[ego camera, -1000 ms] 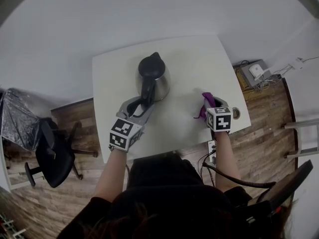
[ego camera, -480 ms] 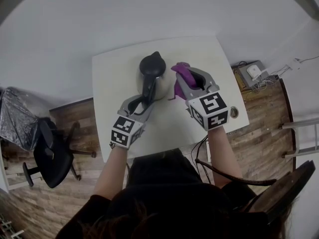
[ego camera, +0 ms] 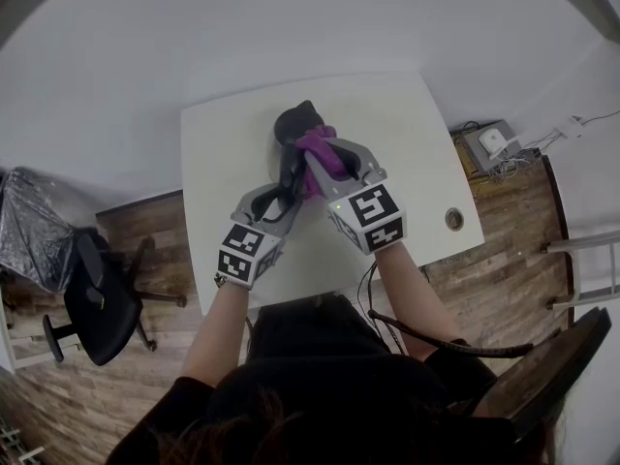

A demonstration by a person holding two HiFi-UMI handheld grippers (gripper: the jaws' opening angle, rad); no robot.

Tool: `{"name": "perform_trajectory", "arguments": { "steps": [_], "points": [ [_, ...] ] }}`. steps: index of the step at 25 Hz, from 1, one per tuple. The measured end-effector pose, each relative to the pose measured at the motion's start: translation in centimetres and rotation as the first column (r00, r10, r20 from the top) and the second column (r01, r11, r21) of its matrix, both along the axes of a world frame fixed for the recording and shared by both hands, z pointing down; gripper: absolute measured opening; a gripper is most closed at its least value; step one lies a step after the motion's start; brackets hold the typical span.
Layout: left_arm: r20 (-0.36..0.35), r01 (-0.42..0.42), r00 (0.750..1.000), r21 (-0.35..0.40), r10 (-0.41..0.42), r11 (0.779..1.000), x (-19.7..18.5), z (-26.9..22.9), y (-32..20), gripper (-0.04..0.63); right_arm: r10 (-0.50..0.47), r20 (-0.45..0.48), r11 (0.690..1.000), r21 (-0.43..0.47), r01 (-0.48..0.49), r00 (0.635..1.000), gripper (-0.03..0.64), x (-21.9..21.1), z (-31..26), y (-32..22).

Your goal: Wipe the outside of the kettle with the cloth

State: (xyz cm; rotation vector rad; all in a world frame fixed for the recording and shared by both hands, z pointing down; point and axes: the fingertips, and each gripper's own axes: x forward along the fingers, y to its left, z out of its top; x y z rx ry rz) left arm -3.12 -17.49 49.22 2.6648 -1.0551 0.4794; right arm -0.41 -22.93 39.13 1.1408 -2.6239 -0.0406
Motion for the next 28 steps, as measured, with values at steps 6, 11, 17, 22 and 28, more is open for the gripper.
{"name": "perform_trajectory", "arguments": {
  "steps": [6, 11, 17, 22, 28],
  "points": [
    [-0.005, -0.012, 1.000, 0.009, 0.012, 1.000, 0.1, -0.2, 0.1, 0.166, -0.035, -0.028, 0.997, -0.068, 0.033, 0.999, 0.083, 0.1, 4.0, 1.4],
    [-0.009, -0.020, 1.000, 0.015, 0.020, 1.000, 0.0, -0.5, 0.5, 0.164, -0.079, -0.072, 0.989, -0.127, 0.069, 0.994, 0.083, 0.0, 7.1, 2.7],
    [-0.010, -0.025, 1.000, 0.017, 0.026, 1.000, -0.1, -0.5, 0.8, 0.164, -0.126, -0.123, 0.968, -0.231, 0.095, 0.984, 0.083, -0.5, 12.3, 4.0],
    [-0.012, -0.032, 0.999, 0.016, 0.033, 0.999, -0.1, -0.7, 0.9, 0.165, -0.143, -0.169, 0.941, -0.327, 0.081, 0.975, 0.083, -0.9, 16.9, 4.5],
    [-0.012, -0.034, 0.999, 0.015, 0.034, 0.999, 0.0, -0.6, 1.0, 0.164, -0.150, -0.206, 0.922, -0.383, 0.062, 0.967, 0.083, -0.5, 20.0, 4.5]
  ]
}}
